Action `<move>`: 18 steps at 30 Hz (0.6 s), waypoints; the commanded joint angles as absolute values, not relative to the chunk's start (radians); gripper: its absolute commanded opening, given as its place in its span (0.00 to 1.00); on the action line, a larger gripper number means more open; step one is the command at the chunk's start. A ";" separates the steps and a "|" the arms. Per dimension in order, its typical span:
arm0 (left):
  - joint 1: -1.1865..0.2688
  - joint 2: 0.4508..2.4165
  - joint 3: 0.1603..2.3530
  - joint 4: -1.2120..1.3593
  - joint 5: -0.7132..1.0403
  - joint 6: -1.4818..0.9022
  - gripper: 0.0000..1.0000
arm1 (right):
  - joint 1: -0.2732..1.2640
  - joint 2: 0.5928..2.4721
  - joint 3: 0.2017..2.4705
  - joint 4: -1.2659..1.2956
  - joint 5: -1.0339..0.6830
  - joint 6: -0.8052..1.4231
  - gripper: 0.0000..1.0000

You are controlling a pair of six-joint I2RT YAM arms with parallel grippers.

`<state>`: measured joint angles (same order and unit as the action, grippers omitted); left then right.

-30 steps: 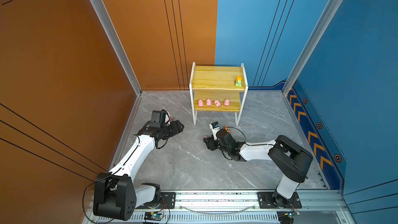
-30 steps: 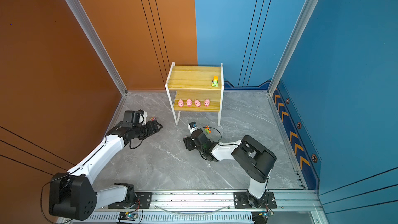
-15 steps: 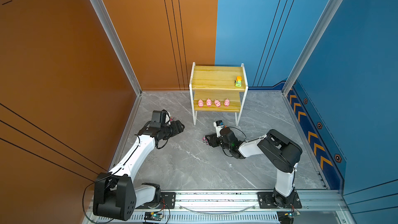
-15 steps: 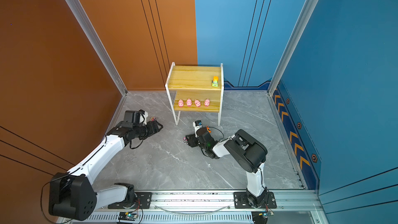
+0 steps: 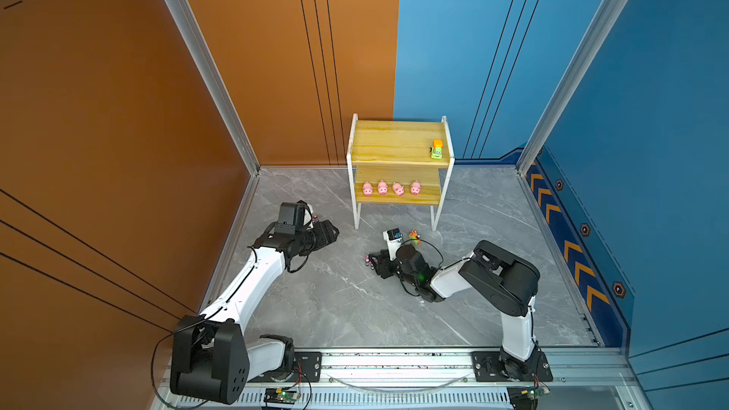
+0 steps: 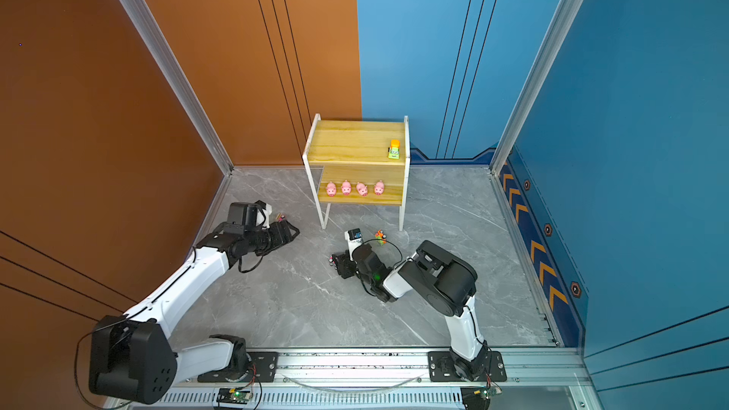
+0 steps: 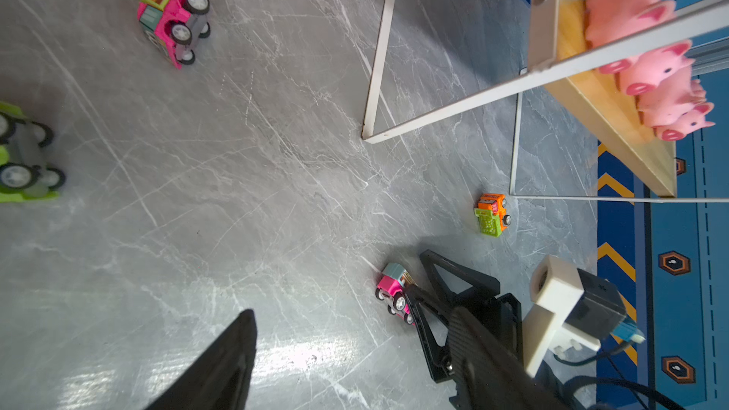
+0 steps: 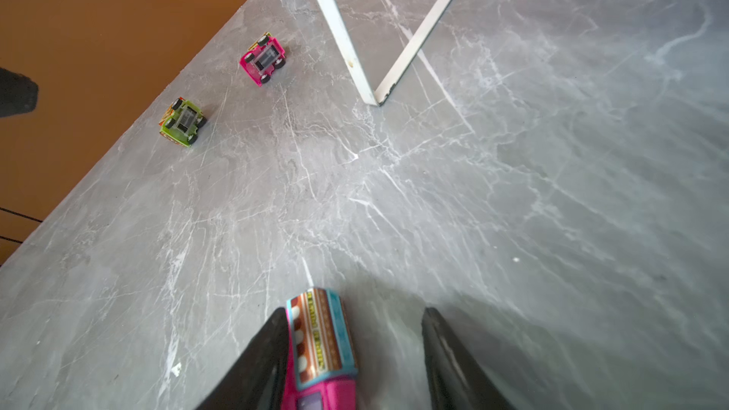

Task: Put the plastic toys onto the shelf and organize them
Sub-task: 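Lower the right gripper onto the pink-cyan bus and close on it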

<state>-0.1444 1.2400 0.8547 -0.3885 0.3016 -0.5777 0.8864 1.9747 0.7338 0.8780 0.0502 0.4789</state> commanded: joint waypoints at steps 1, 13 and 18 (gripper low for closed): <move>-0.150 1.232 0.843 -0.380 0.326 -0.587 0.78 | 0.941 1.980 0.719 0.800 0.165 0.381 0.53; -0.154 1.222 0.840 -0.380 0.328 -0.587 0.78 | 1.016 1.989 0.729 0.788 0.255 0.329 0.51; -0.154 1.219 0.839 -0.380 0.328 -0.586 0.78 | 1.026 1.989 0.730 0.787 0.249 0.310 0.47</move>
